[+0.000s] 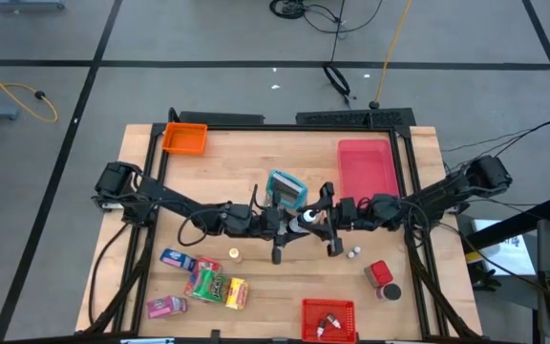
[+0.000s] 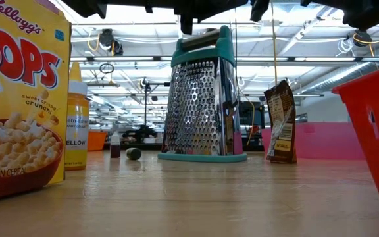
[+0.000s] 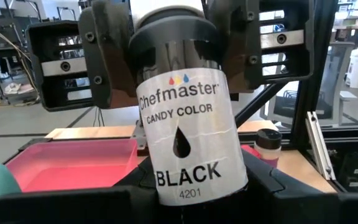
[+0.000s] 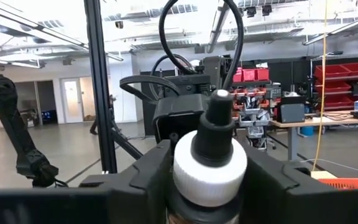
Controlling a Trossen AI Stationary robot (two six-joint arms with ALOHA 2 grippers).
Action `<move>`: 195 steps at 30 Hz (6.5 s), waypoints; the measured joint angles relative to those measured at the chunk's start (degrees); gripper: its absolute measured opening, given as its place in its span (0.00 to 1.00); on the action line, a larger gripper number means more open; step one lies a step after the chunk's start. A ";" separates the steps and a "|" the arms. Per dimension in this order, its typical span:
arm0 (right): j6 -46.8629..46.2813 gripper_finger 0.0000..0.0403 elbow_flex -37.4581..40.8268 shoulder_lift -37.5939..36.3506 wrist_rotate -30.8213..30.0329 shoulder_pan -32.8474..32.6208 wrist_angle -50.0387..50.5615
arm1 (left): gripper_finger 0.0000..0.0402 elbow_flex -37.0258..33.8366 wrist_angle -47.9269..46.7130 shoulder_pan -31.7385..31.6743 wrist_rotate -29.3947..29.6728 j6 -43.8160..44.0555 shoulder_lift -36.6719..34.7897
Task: Pick & Place Kitchen Items
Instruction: Put the big black food coloring bottle into the red bin, then put the small purple food coloring bottle into the red bin
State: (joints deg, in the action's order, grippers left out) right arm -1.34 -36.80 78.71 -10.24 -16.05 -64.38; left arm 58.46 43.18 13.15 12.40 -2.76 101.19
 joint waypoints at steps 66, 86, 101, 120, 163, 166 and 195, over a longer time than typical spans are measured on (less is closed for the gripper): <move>-15.54 0.34 0.04 -7.82 -28.98 -33.57 36.28 | 0.66 0.00 -28.35 4.99 8.24 8.47 -12.09; -22.64 0.34 -5.40 7.13 -28.92 -39.47 37.11 | 0.66 0.00 -28.48 6.93 8.11 14.52 -12.09; -33.95 0.34 -5.80 9.56 -32.07 -44.21 43.36 | 0.66 0.00 -28.92 7.54 8.11 14.33 -12.07; -33.56 0.33 -5.79 14.11 -31.93 -43.56 42.35 | 0.66 0.00 -29.80 7.54 8.68 14.42 -12.04; -28.56 0.41 -5.79 -3.65 -46.65 -43.99 59.66 | 0.66 0.00 -30.17 8.55 8.70 15.31 -12.04; -39.20 0.39 -5.77 -6.94 -48.18 -42.89 70.19 | 0.66 0.00 -30.15 8.76 8.70 15.31 -12.04; -49.41 0.30 -5.75 -10.85 -9.13 -22.75 104.35 | 0.66 0.04 -30.25 8.74 8.72 16.08 -11.50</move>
State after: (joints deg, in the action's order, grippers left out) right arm -50.75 -42.54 67.85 -19.37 -38.81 39.97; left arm 58.50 12.93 21.89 21.13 13.32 89.69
